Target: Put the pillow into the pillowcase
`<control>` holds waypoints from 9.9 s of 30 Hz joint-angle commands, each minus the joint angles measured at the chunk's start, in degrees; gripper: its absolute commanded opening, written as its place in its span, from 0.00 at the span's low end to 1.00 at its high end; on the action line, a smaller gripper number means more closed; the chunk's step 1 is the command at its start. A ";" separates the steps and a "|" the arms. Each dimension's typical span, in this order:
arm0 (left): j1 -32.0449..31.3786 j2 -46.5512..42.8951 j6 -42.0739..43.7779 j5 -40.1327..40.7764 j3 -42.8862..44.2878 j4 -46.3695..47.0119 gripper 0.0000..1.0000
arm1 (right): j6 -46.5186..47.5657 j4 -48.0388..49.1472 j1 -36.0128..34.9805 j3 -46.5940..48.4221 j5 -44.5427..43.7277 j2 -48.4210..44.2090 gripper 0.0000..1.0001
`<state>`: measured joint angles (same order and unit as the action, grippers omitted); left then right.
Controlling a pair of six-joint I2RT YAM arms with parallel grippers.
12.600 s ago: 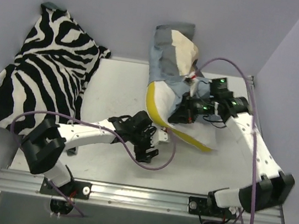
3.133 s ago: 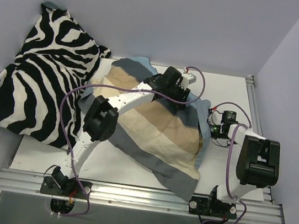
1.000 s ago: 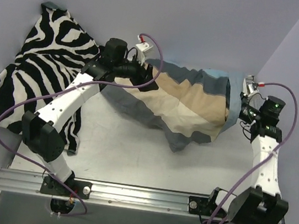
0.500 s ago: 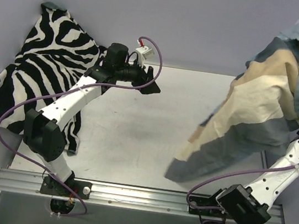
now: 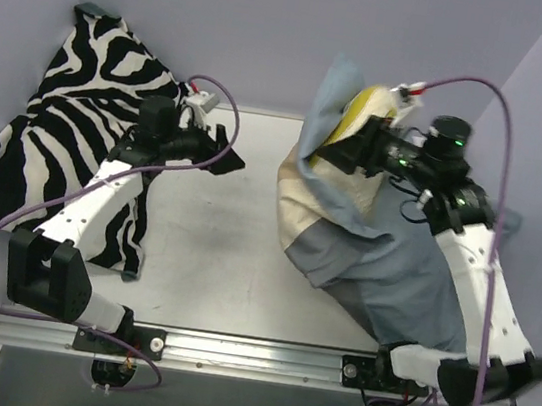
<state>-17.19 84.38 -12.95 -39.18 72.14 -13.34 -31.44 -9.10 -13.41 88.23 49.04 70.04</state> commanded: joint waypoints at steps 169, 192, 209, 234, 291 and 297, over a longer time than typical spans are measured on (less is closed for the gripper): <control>-16.82 33.38 -26.96 32.67 -7.12 47.37 0.73 | -46.87 34.42 -5.23 -15.80 18.20 24.80 0.00; 4.45 13.54 -13.32 -1.04 -8.34 24.68 0.00 | 21.77 -28.25 -10.05 -2.89 -8.95 42.52 0.00; 1.46 2.64 -4.13 -18.03 -7.71 1.00 0.00 | 11.76 -22.38 -6.02 20.40 -7.81 54.51 0.00; 4.71 28.29 -23.53 -15.41 13.09 22.23 0.01 | 9.80 -12.41 -8.12 -0.59 -6.50 33.95 0.87; -5.31 17.66 -23.52 21.34 -11.15 28.10 0.86 | -55.40 63.86 -4.34 -27.05 20.13 38.59 0.00; -6.54 23.19 -23.97 26.59 -7.55 27.52 0.98 | -58.38 67.18 -5.31 -27.32 20.49 38.51 0.00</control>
<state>-23.09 105.62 -35.68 -17.89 61.14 11.35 -86.04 50.63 -17.43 60.47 66.19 111.28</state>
